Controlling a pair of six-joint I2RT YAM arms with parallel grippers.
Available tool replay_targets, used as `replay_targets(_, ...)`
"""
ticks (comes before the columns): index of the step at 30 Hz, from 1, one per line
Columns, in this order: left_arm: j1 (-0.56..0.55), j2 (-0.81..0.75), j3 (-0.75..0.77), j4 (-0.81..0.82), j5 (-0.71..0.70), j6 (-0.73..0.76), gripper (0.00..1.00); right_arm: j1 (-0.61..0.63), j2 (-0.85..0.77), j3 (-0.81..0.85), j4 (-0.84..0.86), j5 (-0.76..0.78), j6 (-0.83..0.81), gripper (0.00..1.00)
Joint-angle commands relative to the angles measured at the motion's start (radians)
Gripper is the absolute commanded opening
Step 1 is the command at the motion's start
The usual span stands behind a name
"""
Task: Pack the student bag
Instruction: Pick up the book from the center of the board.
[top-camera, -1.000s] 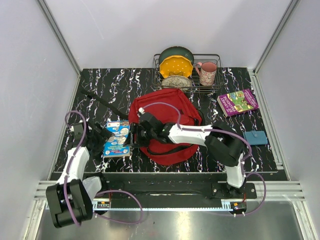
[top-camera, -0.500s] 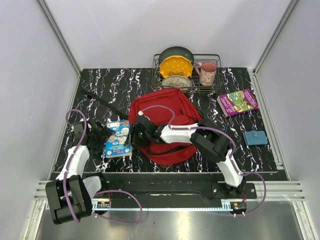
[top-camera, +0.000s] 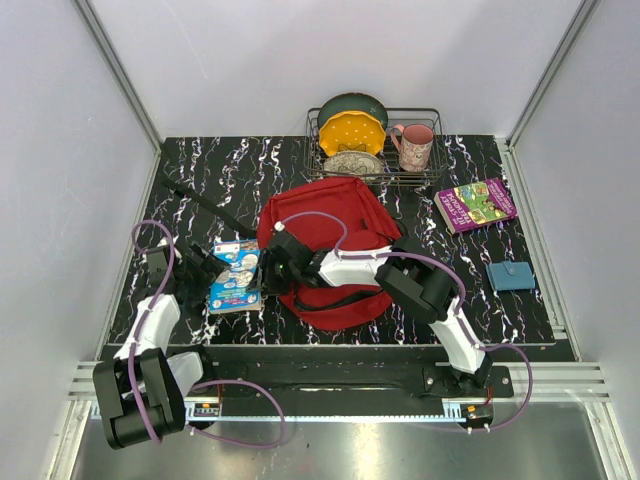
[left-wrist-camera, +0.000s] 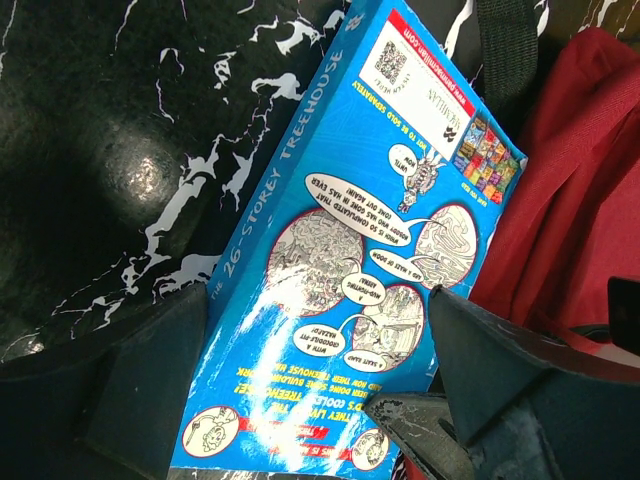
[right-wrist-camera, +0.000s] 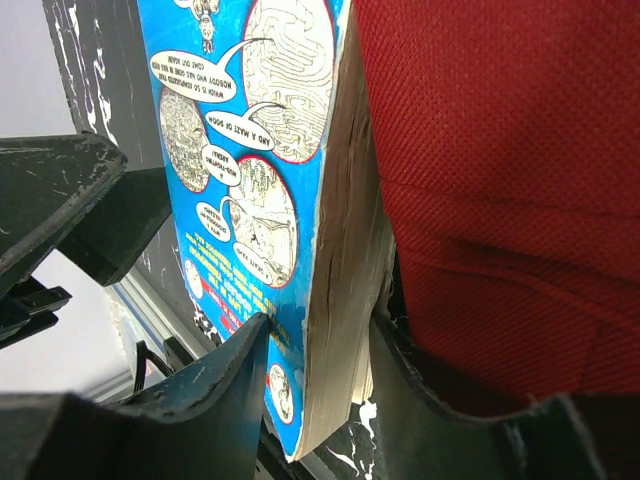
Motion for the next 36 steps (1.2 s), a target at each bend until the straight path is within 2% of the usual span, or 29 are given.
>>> replay_targets(1, -0.007, -0.030, -0.020, 0.010, 0.140, -0.023, 0.93, 0.011, -0.010, 0.030, 0.060, 0.029, -0.019, 0.49)
replay_targets(3, -0.007, -0.045, -0.020, 0.002, 0.141, -0.025, 0.93, 0.009, -0.021, 0.020, 0.080, 0.027, -0.019, 0.49)
replay_targets(5, -0.007, -0.059, -0.017, -0.003, 0.148, -0.028, 0.92, 0.010, -0.024, 0.016, 0.094, 0.021, -0.009, 0.40)
replay_targets(6, -0.007, -0.061, -0.011, -0.007, 0.149, -0.026, 0.91, 0.011, -0.021, 0.020, 0.094, 0.018, -0.007, 0.31)
replay_targets(7, -0.007, -0.067, -0.008, -0.024, 0.145, -0.023, 0.91, 0.010, -0.021, 0.023, 0.095, 0.015, -0.007, 0.17)
replay_targets(8, -0.007, -0.070, -0.003, -0.032, 0.146, -0.020, 0.91, 0.009, -0.023, 0.021, 0.103, 0.009, -0.013, 0.09)
replay_targets(10, -0.009, -0.097, 0.020, -0.071, 0.141, -0.005, 0.91, 0.009, -0.036, 0.017, 0.109, 0.003, -0.027, 0.00)
replay_targets(14, -0.007, -0.189, 0.106, -0.193, 0.076, 0.044, 0.99, 0.010, -0.089, 0.003, 0.118, -0.003, -0.074, 0.00)
replay_targets(21, -0.007, -0.343, 0.305, -0.369, -0.073, 0.099, 0.99, 0.009, -0.256, -0.091, 0.226, -0.053, -0.088, 0.00)
replay_targets(24, -0.007, -0.364, 0.366, -0.408, -0.084, 0.113, 0.99, 0.008, -0.311, -0.132, 0.278, -0.069, -0.082, 0.00)
replay_targets(32, -0.007, -0.357, 0.488, -0.428, 0.006, 0.110, 0.99, 0.005, -0.515, -0.203, 0.316, -0.053, -0.094, 0.00)
replay_targets(36, -0.007, -0.338, 0.517, -0.392, 0.153, 0.109, 0.99, 0.003, -0.610, -0.259, 0.325, -0.034, -0.107, 0.00)
